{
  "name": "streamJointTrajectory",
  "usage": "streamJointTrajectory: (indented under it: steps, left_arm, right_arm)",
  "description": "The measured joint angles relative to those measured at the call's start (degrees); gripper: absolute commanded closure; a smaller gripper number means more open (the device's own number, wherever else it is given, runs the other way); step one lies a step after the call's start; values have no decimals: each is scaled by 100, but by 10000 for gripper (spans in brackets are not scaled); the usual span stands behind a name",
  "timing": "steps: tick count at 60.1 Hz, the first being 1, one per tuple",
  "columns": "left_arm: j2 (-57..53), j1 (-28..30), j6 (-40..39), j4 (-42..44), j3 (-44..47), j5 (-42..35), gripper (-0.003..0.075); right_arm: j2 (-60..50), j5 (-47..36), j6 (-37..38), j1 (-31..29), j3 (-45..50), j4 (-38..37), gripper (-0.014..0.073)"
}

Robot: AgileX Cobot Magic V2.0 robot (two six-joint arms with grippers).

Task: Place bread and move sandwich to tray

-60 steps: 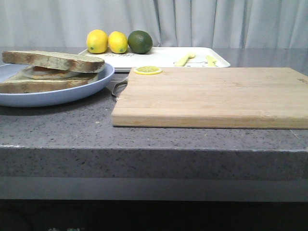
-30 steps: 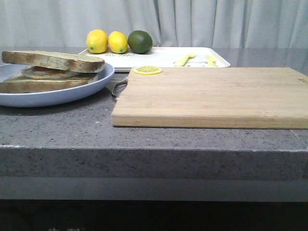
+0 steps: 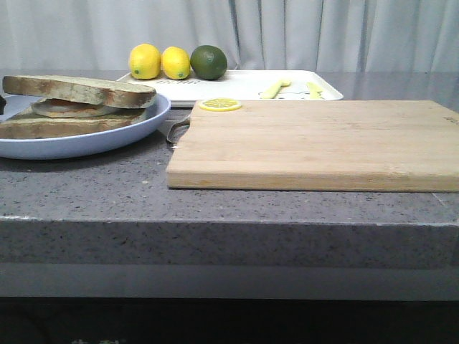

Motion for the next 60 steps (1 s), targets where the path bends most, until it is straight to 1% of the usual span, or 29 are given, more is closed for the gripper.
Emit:
streamJointTrajectory:
  steps: [6,12,18,21,33,50,60]
  left_arm:
    - [87,0,2,-45,0,0,367]
    - [126,0,2,-48,-7,27,415]
    - [147,0,2,-52,-7,155,503]
    - [147,0,2,-52,-7,201,562]
    - [147,0,2,-61,-7,236,737]
    - [147,0,-21,-238,-82,248,738]
    - [147,0,170,-459,-480,436,738]
  right_arm:
    - [0,-4,0,0,0,0,254]
    - [0,-4,8,0,0,0,254]
    - [0,-4,8,0,0,0,254]
    - [0,-4,8,0,0,0,254]
    - [0,-4,8,0,0,0,254]
    - [0,-4,8,0,0,0,254]
    - [0,-4,8,0,0,0,254]
